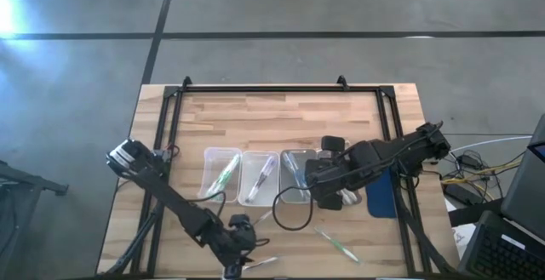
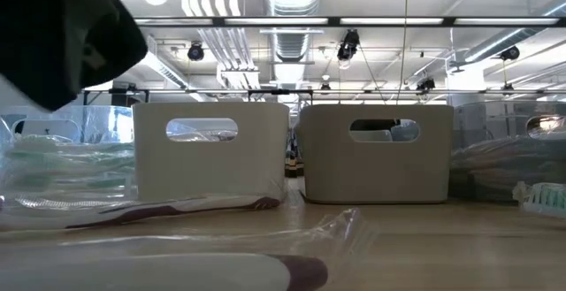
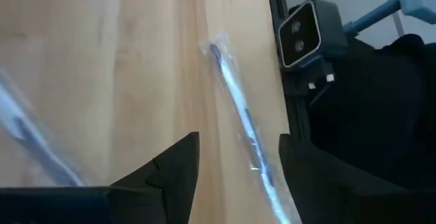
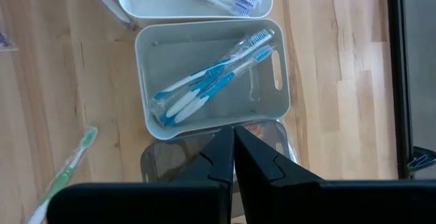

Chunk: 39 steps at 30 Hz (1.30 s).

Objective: Pick & Place Toothbrushes
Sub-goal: Put the purple toothbrush into the white bin

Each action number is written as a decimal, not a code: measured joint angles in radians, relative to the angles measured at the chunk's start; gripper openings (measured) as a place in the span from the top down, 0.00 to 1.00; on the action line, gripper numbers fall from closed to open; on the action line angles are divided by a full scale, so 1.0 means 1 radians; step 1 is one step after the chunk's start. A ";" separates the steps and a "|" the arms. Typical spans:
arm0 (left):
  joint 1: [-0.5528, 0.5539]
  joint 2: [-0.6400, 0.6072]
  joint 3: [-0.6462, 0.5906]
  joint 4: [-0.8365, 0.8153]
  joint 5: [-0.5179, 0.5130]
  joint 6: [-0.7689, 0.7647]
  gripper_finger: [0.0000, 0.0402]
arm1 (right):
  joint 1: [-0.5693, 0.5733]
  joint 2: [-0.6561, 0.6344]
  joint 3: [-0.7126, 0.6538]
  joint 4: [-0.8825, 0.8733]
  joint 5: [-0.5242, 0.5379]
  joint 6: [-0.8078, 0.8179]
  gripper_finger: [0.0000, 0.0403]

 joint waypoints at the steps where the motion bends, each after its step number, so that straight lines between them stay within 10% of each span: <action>1: -0.001 0.012 0.008 0.000 0.005 -0.020 0.49 | 0.000 0.000 0.000 0.000 0.000 0.000 0.98; 39: 0.006 0.239 0.242 -0.175 0.082 -0.303 0.49 | 0.000 -0.002 0.000 0.000 0.001 -0.133 0.98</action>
